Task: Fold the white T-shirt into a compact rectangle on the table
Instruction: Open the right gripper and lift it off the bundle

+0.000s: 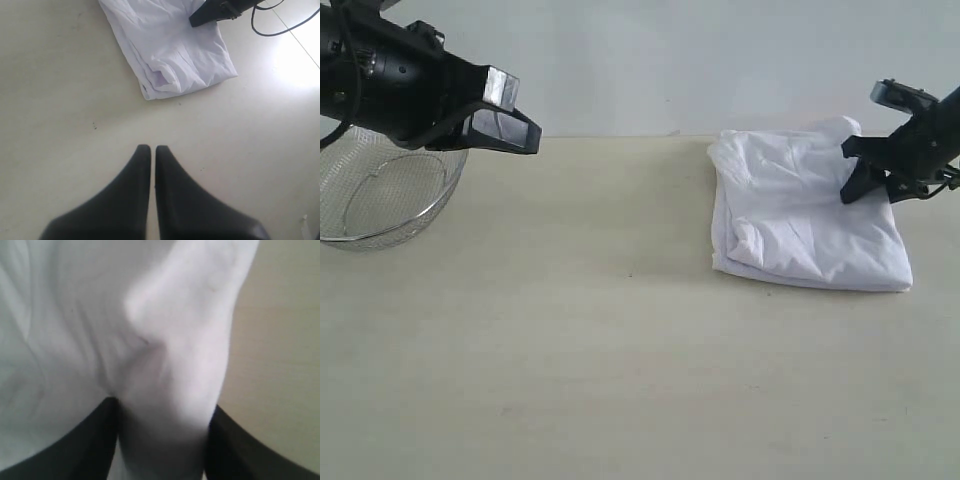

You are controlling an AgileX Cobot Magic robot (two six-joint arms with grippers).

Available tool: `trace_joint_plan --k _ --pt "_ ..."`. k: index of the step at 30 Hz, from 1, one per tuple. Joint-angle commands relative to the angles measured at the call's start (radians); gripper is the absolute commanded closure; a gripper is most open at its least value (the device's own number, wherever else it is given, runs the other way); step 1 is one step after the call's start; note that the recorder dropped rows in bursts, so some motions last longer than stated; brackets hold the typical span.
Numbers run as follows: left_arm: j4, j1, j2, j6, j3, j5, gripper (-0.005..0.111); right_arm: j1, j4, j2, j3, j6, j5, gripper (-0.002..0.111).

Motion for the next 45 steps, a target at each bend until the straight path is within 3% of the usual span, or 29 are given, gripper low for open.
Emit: trace_joint_plan --k 1,18,23,25,29,33,45 --pt "0.006 0.001 -0.009 -0.007 0.004 0.003 0.102 -0.008 -0.03 -0.018 -0.005 0.031 -0.007 0.046" --pt "0.008 0.001 -0.009 -0.007 0.004 0.003 0.102 -0.008 -0.088 -0.127 -0.008 0.141 0.042 0.045" --pt "0.008 0.001 -0.009 -0.007 0.004 0.007 0.102 -0.008 -0.091 -0.181 0.001 0.187 0.167 0.047" --pt "0.008 0.001 -0.009 -0.007 0.004 0.007 0.102 -0.008 -0.045 -0.2 0.036 0.187 0.227 0.058" --pt "0.008 0.001 -0.009 -0.007 0.004 0.011 0.102 -0.004 0.086 -0.225 0.139 0.151 0.16 0.108" --pt "0.008 0.001 -0.009 -0.007 0.004 0.022 0.102 0.003 0.028 -0.163 0.225 0.158 0.003 0.108" --pt "0.008 0.001 -0.009 -0.007 0.004 0.037 0.102 0.001 -0.003 -0.112 0.192 0.134 0.012 0.108"
